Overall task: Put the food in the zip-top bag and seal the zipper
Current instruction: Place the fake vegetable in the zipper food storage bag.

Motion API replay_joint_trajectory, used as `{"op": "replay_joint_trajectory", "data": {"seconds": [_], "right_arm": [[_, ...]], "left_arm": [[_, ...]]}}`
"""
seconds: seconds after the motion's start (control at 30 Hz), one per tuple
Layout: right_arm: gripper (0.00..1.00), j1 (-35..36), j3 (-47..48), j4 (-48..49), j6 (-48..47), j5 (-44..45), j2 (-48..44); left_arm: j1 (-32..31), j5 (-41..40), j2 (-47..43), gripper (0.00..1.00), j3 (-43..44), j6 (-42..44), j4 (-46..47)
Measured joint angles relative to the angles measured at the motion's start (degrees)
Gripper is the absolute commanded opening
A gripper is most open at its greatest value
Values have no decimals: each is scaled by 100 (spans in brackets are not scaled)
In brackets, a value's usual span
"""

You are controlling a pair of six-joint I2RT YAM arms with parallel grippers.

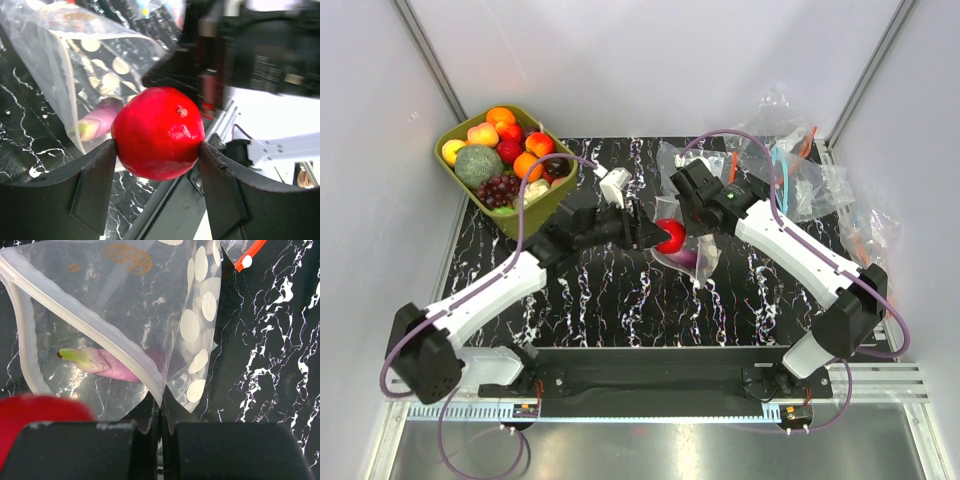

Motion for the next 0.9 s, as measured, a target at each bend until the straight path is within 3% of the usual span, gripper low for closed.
{"op": "replay_joint_trajectory", "data": {"seconds": [0.17, 0.3, 0.33, 0.47, 0.6, 0.9], "right_arm": [[0, -2, 0, 0, 2, -44, -2], [0, -2, -11, 7, 7, -79, -28], [0, -2, -22, 17, 7, -81, -48], [0, -2, -92, 46, 9, -85, -164], [0, -4, -133, 68, 9, -105, -208], [0, -7, -219, 92, 7, -109, -210]], "left_arm": [[-142, -402, 566, 46, 76, 0, 46], [-254, -861, 1008, 55, 293, 79, -28], [-278, -986, 1091, 64, 354, 116, -37], [-356, -1224, 1224, 84, 448, 227, -46], [-442, -1338, 1180, 98, 446, 328, -28], [-492, -1703, 540, 98, 501, 562, -616]]}}
